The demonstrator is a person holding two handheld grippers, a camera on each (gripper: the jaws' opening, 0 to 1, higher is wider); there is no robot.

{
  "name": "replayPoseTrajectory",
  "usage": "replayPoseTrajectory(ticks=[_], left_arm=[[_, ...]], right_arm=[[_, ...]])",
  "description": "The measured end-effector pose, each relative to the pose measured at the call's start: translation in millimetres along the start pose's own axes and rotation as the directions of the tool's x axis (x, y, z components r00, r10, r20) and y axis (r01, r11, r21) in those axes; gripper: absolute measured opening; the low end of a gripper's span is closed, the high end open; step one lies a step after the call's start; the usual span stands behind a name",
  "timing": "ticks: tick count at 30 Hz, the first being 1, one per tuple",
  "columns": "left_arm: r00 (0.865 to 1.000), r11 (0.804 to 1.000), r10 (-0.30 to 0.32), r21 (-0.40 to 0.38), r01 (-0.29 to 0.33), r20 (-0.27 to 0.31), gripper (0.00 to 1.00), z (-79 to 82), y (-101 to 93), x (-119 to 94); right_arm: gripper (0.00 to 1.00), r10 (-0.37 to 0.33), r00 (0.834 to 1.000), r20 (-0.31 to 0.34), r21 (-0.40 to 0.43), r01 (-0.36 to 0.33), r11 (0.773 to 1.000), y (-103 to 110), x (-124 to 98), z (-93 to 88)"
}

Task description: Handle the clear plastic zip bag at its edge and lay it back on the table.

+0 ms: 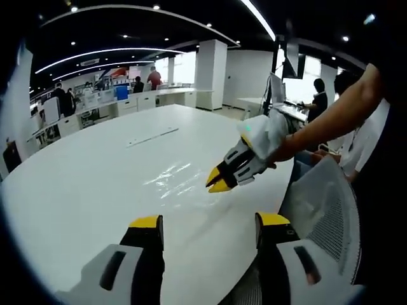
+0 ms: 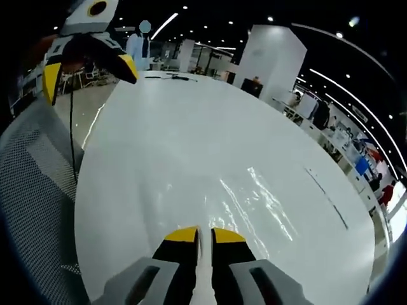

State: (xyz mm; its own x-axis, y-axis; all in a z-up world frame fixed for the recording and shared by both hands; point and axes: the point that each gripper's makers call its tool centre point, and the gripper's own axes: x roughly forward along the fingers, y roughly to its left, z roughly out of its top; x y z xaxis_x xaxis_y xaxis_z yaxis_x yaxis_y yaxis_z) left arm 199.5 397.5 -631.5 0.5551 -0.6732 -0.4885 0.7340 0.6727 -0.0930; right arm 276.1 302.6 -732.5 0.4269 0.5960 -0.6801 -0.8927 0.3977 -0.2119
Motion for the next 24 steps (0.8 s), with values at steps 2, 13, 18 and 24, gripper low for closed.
replayPoseTrajectory(ticks=[2, 13, 18, 24], left_arm=[[1.0, 1.0, -0.002, 0.005, 0.002, -0.004, 0.57, -1.0, 0.4, 1.1], [1.0, 1.0, -0.012, 0.022, 0.012, -0.002, 0.58, -0.3, 1.3, 2.1], [1.0, 1.0, -0.012, 0.024, 0.012, -0.001, 0.58, 0.2, 4.0, 3.2], [1.0, 0.999, -0.014, 0.029, 0.014, 0.0, 0.59, 0.0, 4.9, 3.7]], right_arm=[[0.05, 0.005, 1.0, 0.006, 0.012, -0.005, 1.0, 1.7, -2.2, 0.3], [0.11, 0.006, 1.0, 0.026, 0.04, -0.007, 0.999, 4.0, -13.5, -3.6], [0.17, -0.001, 0.999, 0.043, 0.086, -0.002, 0.996, 4.2, -20.9, -2.8], [0.24, -0.017, 0.999, 0.052, 0.135, 0.01, 0.991, 2.6, -33.8, -6.0]])
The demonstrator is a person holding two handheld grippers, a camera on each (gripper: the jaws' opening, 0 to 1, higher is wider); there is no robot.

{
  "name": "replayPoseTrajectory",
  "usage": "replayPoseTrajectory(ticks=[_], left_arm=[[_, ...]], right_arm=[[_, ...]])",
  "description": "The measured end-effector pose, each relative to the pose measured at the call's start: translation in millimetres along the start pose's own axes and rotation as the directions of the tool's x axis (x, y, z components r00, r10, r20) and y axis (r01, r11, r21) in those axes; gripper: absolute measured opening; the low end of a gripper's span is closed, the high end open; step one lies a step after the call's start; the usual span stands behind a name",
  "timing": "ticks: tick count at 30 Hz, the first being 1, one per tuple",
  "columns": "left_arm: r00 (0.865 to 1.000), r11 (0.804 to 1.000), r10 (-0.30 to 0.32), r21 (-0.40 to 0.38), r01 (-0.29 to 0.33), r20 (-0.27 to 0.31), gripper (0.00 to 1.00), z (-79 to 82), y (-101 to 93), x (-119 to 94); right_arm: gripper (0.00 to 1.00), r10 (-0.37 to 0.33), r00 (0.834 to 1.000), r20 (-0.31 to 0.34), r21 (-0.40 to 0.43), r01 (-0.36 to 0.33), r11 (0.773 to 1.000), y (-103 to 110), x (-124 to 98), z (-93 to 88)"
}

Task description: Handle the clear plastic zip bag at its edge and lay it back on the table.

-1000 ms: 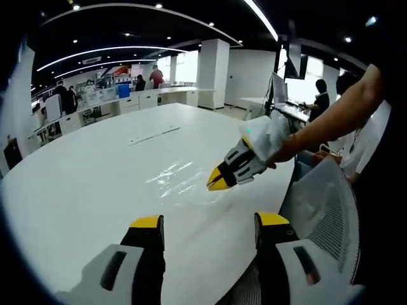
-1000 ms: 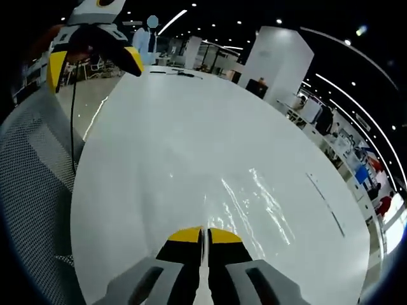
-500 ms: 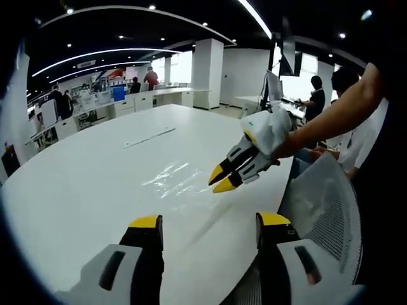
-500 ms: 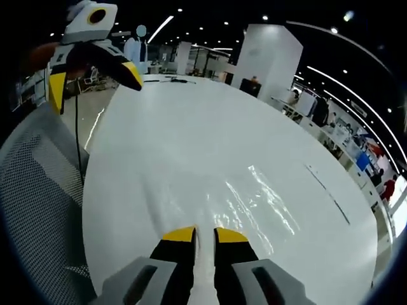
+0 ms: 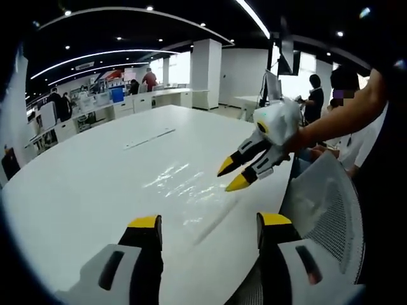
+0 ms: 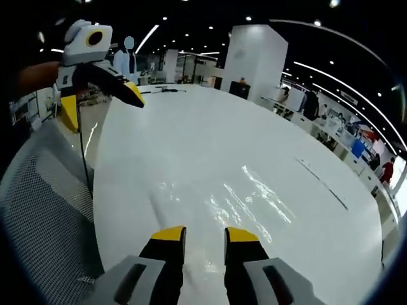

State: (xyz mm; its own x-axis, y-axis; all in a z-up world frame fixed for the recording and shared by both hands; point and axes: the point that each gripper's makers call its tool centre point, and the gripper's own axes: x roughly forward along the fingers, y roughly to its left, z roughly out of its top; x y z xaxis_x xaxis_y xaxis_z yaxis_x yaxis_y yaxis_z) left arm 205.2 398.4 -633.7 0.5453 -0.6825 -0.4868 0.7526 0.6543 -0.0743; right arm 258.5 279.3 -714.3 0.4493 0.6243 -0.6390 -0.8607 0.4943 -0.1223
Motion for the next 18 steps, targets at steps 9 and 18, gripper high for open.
replayPoseTrajectory(ticks=[9, 18], left_arm=[[1.0, 1.0, 0.016, -0.016, -0.016, 0.014, 0.61, -1.8, 2.0, -2.8], [0.999, 0.999, 0.031, -0.025, -0.031, 0.03, 0.62, -6.6, 4.2, -8.3]], right_arm=[[0.36, -0.043, 0.999, 0.033, 0.06, 0.041, 0.997, -2.7, -24.9, 1.9], [0.48, -0.079, 0.995, 0.061, 0.11, 0.072, 0.991, -0.5, -51.4, -0.4]])
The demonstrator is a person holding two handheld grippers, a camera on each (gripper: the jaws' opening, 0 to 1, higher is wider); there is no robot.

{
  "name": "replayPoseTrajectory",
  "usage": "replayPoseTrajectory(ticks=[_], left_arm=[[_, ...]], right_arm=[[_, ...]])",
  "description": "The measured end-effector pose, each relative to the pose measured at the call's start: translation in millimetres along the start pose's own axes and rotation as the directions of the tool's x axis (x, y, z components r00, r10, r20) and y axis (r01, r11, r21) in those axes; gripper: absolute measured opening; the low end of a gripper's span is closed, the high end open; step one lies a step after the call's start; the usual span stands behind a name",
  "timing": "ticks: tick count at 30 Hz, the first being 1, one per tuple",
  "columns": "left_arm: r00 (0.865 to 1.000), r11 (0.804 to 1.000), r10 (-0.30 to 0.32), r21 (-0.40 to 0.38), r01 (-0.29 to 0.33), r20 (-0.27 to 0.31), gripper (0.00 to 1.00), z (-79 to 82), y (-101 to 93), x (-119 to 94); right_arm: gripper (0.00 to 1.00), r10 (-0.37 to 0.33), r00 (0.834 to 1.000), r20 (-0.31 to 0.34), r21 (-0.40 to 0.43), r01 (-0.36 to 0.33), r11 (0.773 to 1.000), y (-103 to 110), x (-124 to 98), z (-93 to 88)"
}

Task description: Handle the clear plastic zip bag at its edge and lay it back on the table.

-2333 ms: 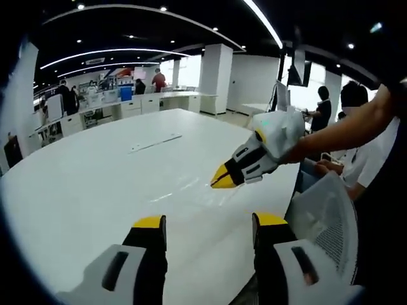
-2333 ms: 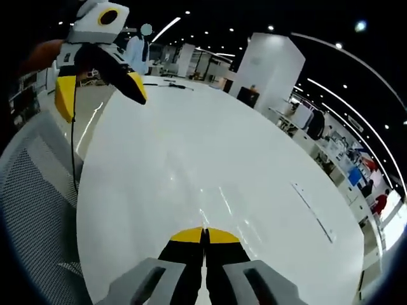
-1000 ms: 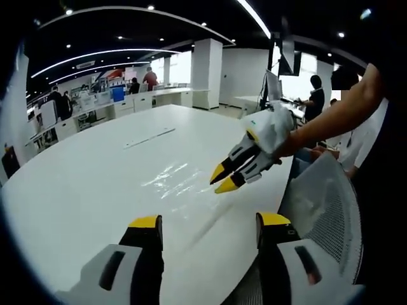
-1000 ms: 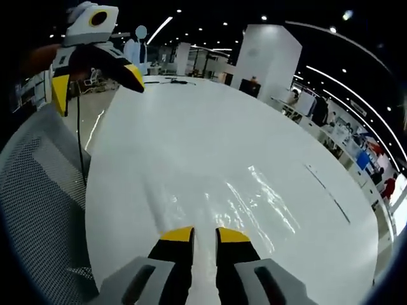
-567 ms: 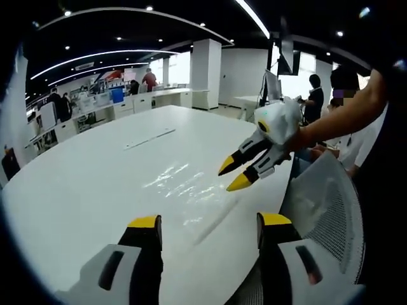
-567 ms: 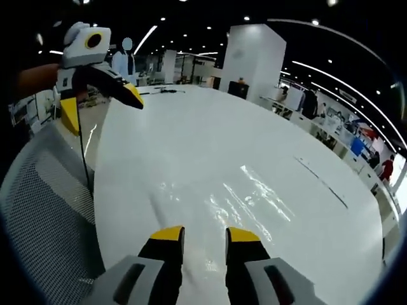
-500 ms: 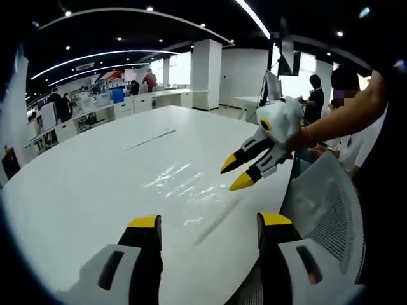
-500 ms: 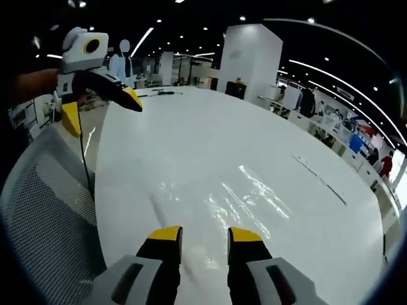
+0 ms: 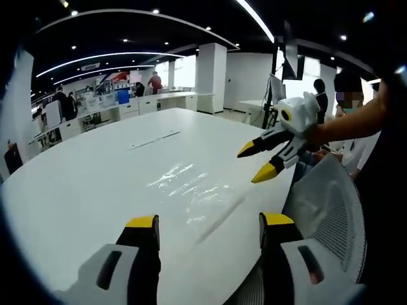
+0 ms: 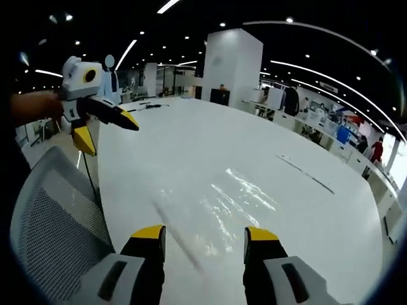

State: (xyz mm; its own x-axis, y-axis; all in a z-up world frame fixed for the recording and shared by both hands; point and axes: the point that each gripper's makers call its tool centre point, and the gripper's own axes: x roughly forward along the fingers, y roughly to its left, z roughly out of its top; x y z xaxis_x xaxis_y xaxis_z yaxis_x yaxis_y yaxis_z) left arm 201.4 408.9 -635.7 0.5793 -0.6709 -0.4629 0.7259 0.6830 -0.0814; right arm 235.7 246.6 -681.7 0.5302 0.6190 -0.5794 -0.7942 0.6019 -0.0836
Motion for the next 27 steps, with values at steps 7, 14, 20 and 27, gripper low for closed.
replayPoseTrajectory(ticks=[7, 14, 20, 27], left_arm=[[1.0, 1.0, 0.014, -0.011, -0.014, 0.01, 0.64, -8.6, 5.5, -5.2], [0.999, 1.0, 0.024, -0.013, -0.024, 0.032, 0.65, -10.9, -0.2, -9.4], [0.997, 0.999, 0.048, -0.017, -0.047, 0.068, 0.66, -6.1, -3.8, -16.5], [0.996, 0.998, 0.052, -0.026, -0.05, 0.069, 0.68, -6.8, -11.5, -20.4]], right_arm=[[0.62, -0.046, 0.999, 0.018, 0.02, 0.046, 0.999, -1.7, -20.3, -1.2], [0.72, -0.081, 0.996, 0.031, 0.035, 0.08, 0.996, -7.7, -39.2, -9.9], [0.79, -0.101, 0.994, 0.044, 0.072, 0.098, 0.993, -8.7, -58.0, -23.0], [0.85, -0.128, 0.991, 0.042, 0.164, 0.12, 0.979, -7.4, -77.4, -38.7]])
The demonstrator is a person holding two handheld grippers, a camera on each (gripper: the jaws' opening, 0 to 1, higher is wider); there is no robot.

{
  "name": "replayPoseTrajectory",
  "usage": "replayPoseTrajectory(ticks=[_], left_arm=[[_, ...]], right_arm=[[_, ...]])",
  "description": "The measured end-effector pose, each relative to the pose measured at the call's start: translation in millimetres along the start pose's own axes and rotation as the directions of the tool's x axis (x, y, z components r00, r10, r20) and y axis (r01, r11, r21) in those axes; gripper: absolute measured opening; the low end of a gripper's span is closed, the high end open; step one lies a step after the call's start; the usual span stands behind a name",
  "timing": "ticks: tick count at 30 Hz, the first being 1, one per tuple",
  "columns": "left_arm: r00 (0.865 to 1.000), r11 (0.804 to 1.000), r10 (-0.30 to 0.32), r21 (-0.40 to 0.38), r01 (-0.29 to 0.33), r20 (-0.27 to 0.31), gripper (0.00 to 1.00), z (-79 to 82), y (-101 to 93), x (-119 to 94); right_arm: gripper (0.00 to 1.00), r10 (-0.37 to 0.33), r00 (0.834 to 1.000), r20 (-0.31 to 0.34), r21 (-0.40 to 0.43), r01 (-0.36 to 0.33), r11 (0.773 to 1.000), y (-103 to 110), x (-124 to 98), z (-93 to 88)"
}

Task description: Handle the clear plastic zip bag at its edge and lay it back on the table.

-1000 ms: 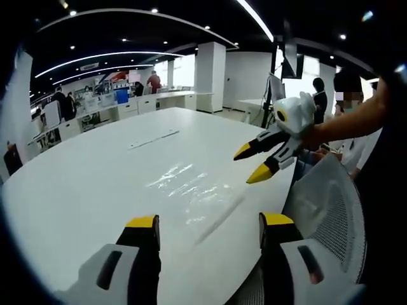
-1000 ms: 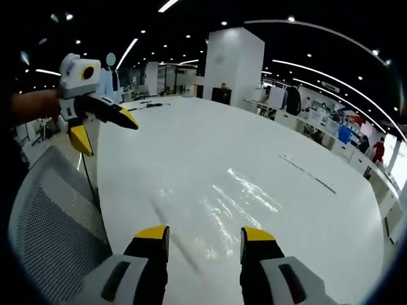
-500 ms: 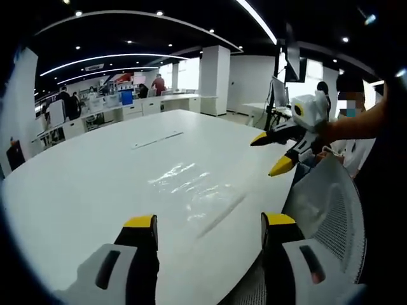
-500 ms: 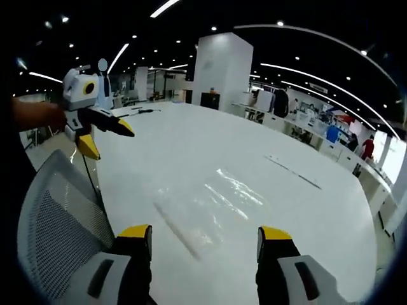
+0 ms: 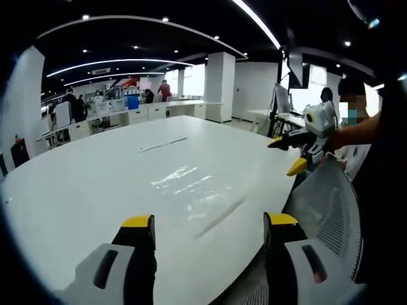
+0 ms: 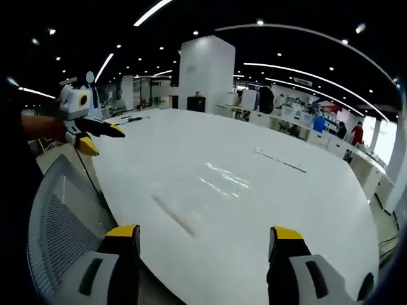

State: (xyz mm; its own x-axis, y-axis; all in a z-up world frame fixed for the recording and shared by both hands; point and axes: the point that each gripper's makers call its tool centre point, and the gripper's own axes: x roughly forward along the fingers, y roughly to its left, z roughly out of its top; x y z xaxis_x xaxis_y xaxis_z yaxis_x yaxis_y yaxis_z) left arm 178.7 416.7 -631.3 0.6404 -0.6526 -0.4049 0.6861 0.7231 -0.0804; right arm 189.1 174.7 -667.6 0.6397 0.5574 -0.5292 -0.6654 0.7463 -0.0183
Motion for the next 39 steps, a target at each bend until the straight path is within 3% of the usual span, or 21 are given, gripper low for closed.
replayPoseTrajectory(ticks=[6, 13, 16, 34, 39], left_arm=[[1.0, 1.0, 0.005, -0.01, -0.005, 0.001, 0.71, -2.0, -1.1, -2.4], [1.0, 1.0, 0.007, 0.009, -0.006, -0.024, 0.76, -9.9, -2.3, -7.5], [1.0, 1.0, 0.019, 0.02, -0.018, -0.014, 0.79, -18.7, 3.4, -14.0], [0.999, 1.0, 0.021, 0.016, -0.021, -0.026, 0.92, -22.6, 8.3, -20.9], [0.999, 1.0, 0.015, 0.011, -0.015, -0.044, 0.97, -24.9, 5.7, -20.9]], right_arm=[[0.91, -0.012, 1.0, 0.021, 0.073, 0.01, 0.997, 0.1, -11.0, -5.3], [0.99, -0.02, 1.0, 0.022, 0.095, 0.018, 0.995, 1.0, -20.5, -5.6], [1.0, -0.028, 0.999, 0.021, 0.096, 0.025, 0.995, -1.0, -24.5, -6.8], [1.0, -0.045, 0.999, 0.014, 0.121, 0.043, 0.992, -2.7, -37.9, -17.1], [1.0, -0.051, 0.998, 0.031, 0.118, 0.047, 0.992, -2.6, -40.9, -12.7]])
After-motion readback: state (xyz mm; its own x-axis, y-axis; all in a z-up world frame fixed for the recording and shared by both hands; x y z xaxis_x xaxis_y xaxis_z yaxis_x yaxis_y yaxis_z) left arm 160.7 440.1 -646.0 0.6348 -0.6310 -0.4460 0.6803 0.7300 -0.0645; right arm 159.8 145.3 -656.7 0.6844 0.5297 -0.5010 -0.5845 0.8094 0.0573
